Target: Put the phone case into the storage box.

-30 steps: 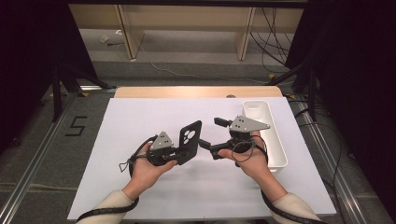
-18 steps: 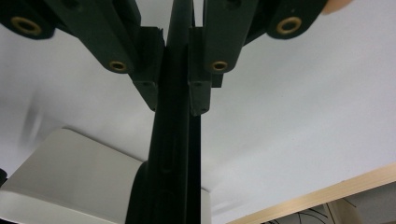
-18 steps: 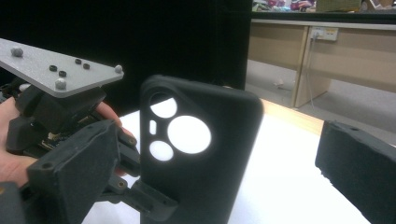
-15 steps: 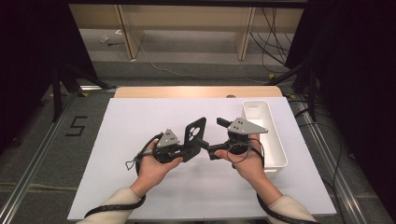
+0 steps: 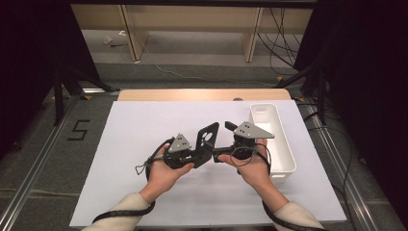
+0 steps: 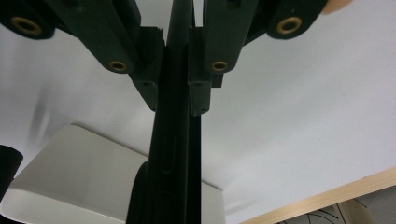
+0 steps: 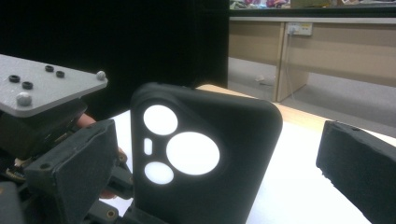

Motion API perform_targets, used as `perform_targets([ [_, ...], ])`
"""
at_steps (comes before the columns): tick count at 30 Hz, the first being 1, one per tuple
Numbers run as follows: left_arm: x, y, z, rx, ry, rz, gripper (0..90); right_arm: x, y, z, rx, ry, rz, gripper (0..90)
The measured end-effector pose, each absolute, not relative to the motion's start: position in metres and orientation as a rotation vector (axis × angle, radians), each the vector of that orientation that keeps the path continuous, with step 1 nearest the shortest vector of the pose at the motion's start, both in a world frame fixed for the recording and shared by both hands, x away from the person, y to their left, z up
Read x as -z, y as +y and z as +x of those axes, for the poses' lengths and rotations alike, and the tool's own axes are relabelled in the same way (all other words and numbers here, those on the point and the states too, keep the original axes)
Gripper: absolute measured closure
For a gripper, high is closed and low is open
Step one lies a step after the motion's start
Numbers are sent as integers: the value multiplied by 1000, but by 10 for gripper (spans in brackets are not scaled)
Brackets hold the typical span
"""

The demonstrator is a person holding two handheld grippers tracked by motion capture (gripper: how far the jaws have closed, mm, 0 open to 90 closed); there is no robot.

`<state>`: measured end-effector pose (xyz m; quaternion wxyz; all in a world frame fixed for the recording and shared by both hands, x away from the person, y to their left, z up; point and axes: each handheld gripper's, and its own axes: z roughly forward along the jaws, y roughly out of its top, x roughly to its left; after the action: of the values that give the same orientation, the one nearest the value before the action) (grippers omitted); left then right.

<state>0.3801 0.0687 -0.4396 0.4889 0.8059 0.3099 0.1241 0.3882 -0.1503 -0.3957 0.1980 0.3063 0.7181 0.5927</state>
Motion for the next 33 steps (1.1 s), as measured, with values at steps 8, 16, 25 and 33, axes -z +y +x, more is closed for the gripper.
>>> perform_targets([
  [8,440,63,379,-300,744,1962,795,397,-146,387,-1662,1999,868,3],
  [16,439,60,378,-300,736,1967,795,400,-145,387,-1664,1982,887,4],
  [25,439,60,377,-301,736,1960,795,404,-143,386,-1686,1973,927,18],
  [33,439,59,377,-301,728,1958,795,404,-142,386,-1694,1968,929,46],
])
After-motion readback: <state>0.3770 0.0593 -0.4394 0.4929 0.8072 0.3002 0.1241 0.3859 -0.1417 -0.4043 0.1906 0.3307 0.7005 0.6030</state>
